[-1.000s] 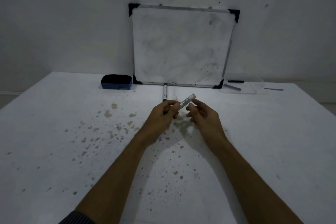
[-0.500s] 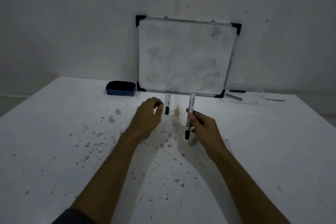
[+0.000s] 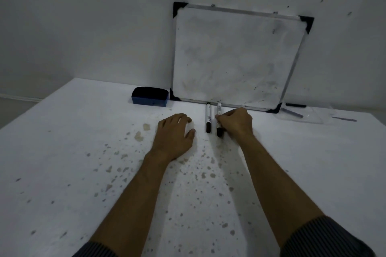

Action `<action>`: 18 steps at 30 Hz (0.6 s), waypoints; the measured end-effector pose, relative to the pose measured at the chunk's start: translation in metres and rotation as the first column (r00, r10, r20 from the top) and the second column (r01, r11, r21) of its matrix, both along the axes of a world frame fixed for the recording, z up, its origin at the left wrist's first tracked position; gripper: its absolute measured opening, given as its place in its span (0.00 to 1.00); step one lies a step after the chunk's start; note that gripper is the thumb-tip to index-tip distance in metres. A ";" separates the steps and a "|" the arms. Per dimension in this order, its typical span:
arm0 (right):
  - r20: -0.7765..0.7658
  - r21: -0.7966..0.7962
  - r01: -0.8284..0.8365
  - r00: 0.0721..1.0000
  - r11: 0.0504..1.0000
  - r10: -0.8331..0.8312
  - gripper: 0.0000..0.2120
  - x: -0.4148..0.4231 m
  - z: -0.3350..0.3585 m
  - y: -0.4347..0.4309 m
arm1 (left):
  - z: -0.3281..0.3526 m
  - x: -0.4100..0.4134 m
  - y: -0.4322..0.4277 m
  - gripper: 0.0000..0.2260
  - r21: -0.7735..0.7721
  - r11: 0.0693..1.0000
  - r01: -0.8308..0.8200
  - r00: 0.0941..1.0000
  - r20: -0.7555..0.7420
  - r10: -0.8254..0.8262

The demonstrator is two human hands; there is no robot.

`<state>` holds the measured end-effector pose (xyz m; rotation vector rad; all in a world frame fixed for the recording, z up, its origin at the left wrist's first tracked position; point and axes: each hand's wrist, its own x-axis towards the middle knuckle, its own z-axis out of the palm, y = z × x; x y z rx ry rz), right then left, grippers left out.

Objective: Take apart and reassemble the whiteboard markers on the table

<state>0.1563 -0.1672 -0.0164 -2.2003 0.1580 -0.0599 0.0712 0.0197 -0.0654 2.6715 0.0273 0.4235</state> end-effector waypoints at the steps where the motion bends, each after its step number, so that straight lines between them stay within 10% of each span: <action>1: -0.012 -0.011 0.001 1.000 1.000 -0.001 0.12 0.004 0.001 0.003 | 0.000 0.001 0.000 0.24 0.002 1.000 0.002 1.000 0.008 -0.002; 14: -0.035 -0.007 -0.026 0.999 1.000 0.025 0.18 0.003 0.003 0.008 | 0.000 0.001 0.000 0.23 0.000 1.000 -0.004 1.000 -0.024 0.004; 18: -0.001 0.084 -0.111 0.994 0.990 0.112 0.13 -0.018 0.012 -0.008 | 0.014 -0.004 -0.004 0.20 -0.247 0.969 0.026 1.000 0.003 -0.026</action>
